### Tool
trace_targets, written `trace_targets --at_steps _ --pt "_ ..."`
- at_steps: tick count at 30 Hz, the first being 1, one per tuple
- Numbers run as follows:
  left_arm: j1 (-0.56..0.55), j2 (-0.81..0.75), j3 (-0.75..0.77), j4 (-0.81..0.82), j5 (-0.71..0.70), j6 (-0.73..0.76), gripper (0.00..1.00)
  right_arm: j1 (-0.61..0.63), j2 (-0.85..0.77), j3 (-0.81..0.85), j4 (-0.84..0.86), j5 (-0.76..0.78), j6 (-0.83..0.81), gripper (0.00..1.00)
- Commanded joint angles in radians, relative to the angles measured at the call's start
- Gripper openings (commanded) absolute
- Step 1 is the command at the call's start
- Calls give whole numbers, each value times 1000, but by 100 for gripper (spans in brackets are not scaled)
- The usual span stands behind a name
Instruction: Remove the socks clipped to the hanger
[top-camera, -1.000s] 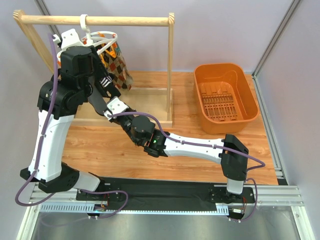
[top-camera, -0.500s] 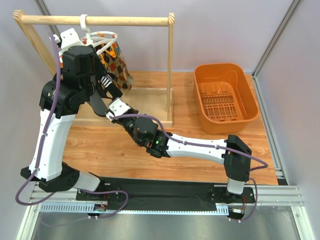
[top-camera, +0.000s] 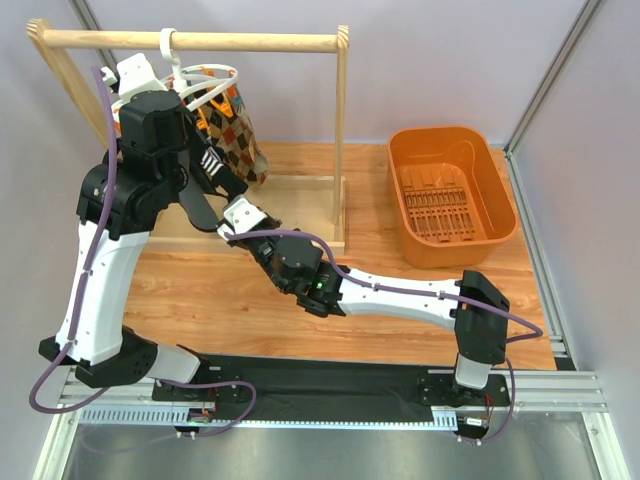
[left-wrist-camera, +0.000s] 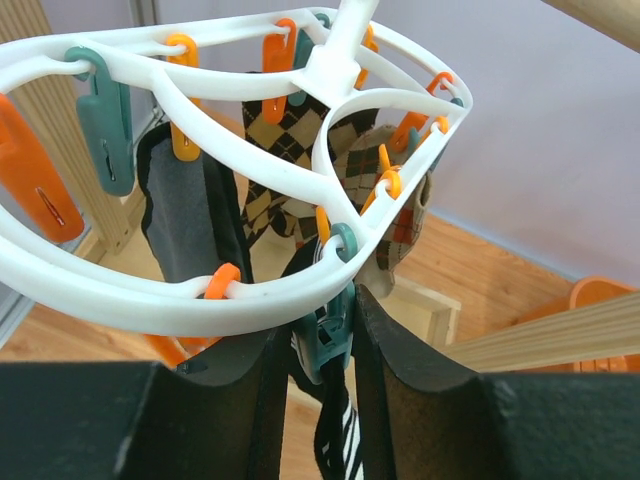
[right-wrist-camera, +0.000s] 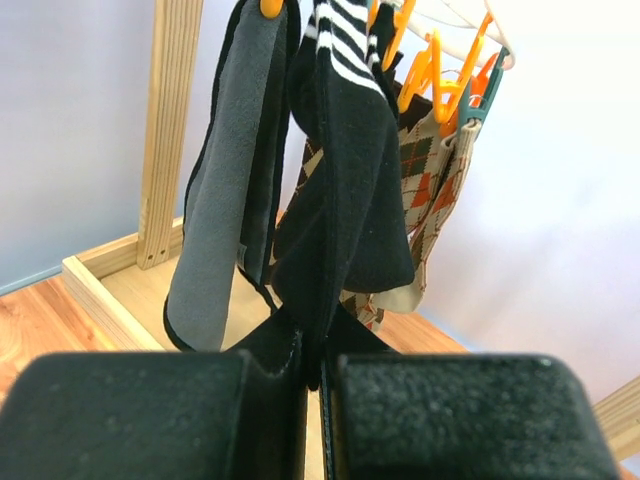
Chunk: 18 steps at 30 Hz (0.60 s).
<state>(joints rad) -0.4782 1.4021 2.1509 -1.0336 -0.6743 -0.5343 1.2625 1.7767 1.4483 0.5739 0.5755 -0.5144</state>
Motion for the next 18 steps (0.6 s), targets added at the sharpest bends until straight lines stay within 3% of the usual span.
trace_targets --at_steps 1,6,18 --pt "-5 -23 -5 37 13 13 14 6 -48 -12 55 7 -7 1" --pt "-5 -25 -10 37 22 11 0 6 -54 -17 55 14 -4 0" --pt "-5 -60 -59 66 41 26 0 6 -129 -104 37 52 31 0"
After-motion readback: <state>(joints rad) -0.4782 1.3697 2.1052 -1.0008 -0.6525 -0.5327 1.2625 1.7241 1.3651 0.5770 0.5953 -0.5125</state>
